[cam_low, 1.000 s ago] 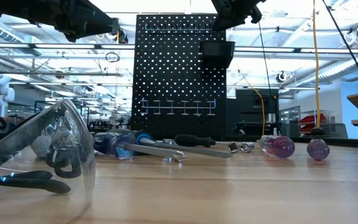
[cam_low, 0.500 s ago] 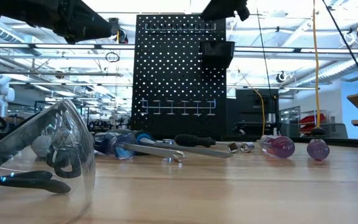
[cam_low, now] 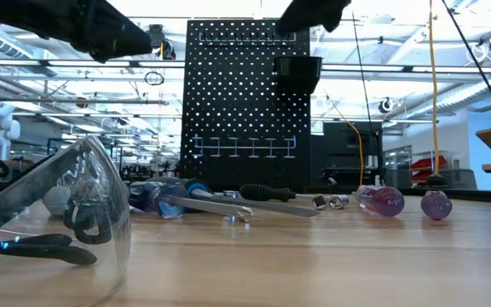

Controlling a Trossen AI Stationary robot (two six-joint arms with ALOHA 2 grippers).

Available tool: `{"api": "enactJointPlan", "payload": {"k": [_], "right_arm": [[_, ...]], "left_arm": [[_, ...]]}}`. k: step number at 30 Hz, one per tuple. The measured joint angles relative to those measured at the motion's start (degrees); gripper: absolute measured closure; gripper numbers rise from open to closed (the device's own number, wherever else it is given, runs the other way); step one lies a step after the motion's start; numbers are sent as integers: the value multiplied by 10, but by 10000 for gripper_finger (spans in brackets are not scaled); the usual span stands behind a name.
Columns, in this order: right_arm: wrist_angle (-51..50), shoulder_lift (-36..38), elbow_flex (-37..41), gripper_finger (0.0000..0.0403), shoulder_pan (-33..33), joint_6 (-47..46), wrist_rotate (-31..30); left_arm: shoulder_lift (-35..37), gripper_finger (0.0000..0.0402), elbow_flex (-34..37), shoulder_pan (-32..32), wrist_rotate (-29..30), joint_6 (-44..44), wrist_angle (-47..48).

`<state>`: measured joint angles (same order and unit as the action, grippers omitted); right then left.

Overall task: Hang tools onto peg board
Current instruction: Put the socket into the black bin on the pegboard

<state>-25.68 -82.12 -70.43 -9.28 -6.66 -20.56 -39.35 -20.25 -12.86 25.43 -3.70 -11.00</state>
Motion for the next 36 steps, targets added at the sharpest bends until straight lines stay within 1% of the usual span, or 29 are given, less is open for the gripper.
{"api": "enactJointPlan", "payload": {"k": [4,5,8,13,19,22,25,26,28,31,34,36], "right_arm": [[-37,-44,0,323,-22,-24,0],[-43,-55,0,323,-25,-29,0],[-45,-85,0,323,-35,-39,0],[-46,-120,0,323,-44,-47,-1],[-102,-138,0,323,-55,-76,-1],[-126,-144,0,323,-56,-92,-1],[-138,-144,3,324,-58,-105,2],[-134,-143,8,324,-58,-106,13],[-134,-142,20,324,-61,-107,44],[-110,-141,44,324,-66,-107,72],[-78,-141,85,324,-66,-106,75],[-51,-141,113,324,-66,-106,72]], "left_arm": [[-5,217,0,0,-103,3,-2],[-11,217,0,0,-118,4,-8],[-40,217,0,1,-120,20,-39],[-120,217,-8,2,-116,17,-68],[-239,217,-80,2,-110,19,-64],[-298,217,-124,5,-110,14,-37],[-350,217,-176,20,-110,15,32],[-366,217,-193,27,-111,15,61],[-397,217,-224,43,-127,18,106],[-436,217,-256,68,-174,18,126],[-472,217,-275,90,-228,18,125],[-494,217,-283,99,-239,15,127]]}}
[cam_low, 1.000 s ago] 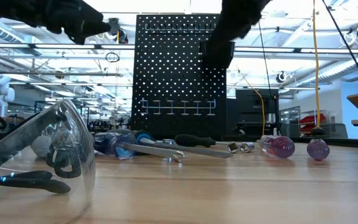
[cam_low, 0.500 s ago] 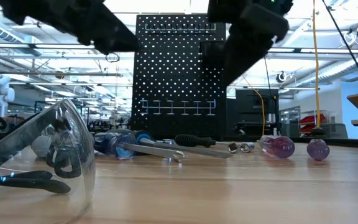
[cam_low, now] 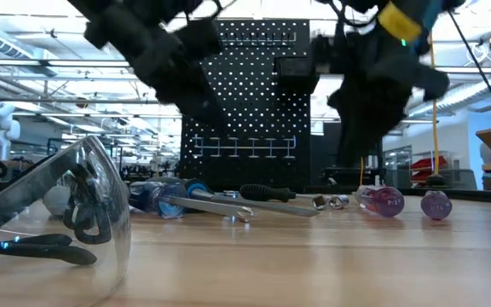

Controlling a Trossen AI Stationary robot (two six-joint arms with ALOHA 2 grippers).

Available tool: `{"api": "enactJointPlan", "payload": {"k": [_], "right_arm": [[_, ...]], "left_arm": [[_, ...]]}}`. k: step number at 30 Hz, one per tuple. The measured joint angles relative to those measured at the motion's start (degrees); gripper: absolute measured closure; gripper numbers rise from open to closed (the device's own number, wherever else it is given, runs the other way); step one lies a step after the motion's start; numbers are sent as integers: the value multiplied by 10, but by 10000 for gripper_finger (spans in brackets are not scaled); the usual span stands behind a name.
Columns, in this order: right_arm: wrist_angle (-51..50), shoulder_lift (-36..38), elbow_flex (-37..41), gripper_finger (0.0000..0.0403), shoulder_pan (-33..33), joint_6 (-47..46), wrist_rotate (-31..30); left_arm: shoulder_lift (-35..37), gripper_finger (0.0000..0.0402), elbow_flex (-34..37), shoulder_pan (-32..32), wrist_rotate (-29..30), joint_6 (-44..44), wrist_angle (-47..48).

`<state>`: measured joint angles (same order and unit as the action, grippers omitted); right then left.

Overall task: Hang tools onto peg board
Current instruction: Put the socket into the black bin on the pegboard

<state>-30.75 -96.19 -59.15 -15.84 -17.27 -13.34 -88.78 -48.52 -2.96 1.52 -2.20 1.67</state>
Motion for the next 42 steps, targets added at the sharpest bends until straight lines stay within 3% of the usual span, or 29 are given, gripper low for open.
{"api": "enactJointPlan", "payload": {"k": [7,16,34,42], "right_arm": [[49,3,47,324,3,25,2],[64,3,47,324,9,47,1],[85,3,47,324,23,55,2],[92,3,47,323,23,55,1]], "left_arm": [[-65,217,-26,3,-5,-31,3],[-124,217,-57,13,-80,-47,17],[-167,217,-61,34,-88,-59,58],[-166,266,-61,34,-87,-58,60]]}}
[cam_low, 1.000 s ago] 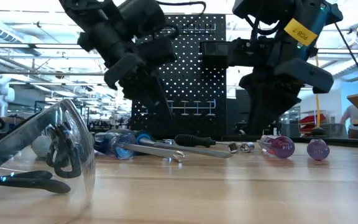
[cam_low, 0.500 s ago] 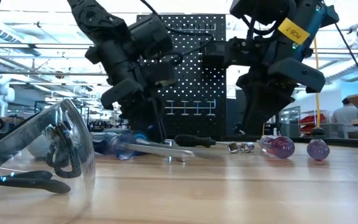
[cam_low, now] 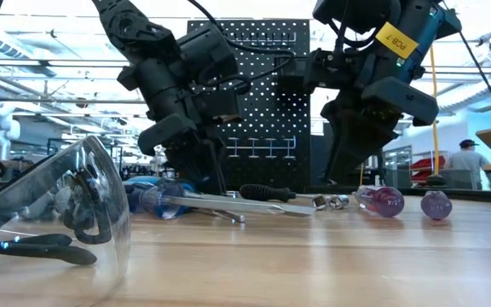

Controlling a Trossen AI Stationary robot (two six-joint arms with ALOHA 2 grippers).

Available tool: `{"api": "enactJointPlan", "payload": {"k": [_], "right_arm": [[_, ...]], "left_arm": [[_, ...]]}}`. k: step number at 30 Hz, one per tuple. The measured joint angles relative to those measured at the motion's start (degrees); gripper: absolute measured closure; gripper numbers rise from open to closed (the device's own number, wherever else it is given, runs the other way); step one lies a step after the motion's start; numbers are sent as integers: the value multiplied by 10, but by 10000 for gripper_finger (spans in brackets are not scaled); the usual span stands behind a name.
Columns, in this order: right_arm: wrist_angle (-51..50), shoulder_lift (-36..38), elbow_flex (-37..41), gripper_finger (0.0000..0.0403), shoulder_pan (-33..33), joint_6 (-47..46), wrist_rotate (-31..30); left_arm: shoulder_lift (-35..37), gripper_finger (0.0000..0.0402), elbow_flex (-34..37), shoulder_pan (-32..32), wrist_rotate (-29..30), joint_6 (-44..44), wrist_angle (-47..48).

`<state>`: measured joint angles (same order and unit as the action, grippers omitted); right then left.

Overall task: Hang tools onto peg board
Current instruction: Put the socket into the black bin on the pegboard

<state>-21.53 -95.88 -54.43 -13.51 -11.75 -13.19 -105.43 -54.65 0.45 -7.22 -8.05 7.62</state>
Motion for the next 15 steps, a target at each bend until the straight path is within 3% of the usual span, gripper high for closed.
{"api": "enactJointPlan", "payload": {"k": [7,15], "right_arm": [[4,0,0,323,0,2,-3],[10,0,0,323,0,2,-3]], "left_arm": [[0,342,0,0,-1,2,0],[2,343,2,-2,-5,13,-17]]}}
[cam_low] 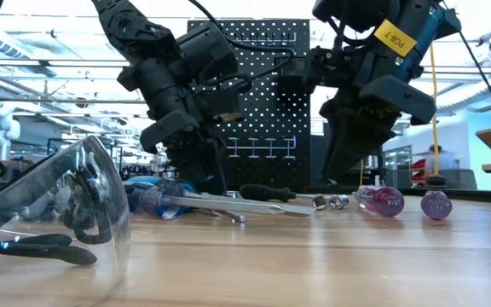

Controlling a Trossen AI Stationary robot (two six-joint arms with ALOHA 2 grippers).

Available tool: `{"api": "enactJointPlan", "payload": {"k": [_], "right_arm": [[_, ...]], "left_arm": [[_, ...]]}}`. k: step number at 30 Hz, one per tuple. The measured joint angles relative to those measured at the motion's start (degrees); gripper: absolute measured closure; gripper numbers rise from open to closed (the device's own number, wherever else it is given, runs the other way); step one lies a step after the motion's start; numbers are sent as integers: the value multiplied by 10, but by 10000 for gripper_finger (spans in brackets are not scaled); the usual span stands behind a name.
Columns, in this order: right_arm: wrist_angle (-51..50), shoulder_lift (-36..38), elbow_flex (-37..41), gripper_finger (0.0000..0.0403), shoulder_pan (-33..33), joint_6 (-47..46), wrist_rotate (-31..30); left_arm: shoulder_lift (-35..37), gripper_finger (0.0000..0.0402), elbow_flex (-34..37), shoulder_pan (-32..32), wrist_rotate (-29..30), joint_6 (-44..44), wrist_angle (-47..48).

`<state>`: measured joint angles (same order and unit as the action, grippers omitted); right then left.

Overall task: Hang tools onto peg board
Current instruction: Put the socket into the black bin on the pegboard

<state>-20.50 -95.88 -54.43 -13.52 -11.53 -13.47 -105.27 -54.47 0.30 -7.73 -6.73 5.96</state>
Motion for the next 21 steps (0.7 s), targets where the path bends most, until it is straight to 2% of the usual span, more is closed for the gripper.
{"api": "enactJointPlan", "payload": {"k": [4,13,18,21], "right_arm": [[20,0,0,323,0,2,0],[105,0,-2,323,0,34,1],[105,0,-39,323,-1,79,4],[81,0,-73,323,-1,107,4]], "left_arm": [[17,333,1,0,-7,0,5],[99,337,16,0,-118,-16,-19],[151,338,62,0,-182,-21,-95],[190,338,106,6,-196,-9,-152]]}}
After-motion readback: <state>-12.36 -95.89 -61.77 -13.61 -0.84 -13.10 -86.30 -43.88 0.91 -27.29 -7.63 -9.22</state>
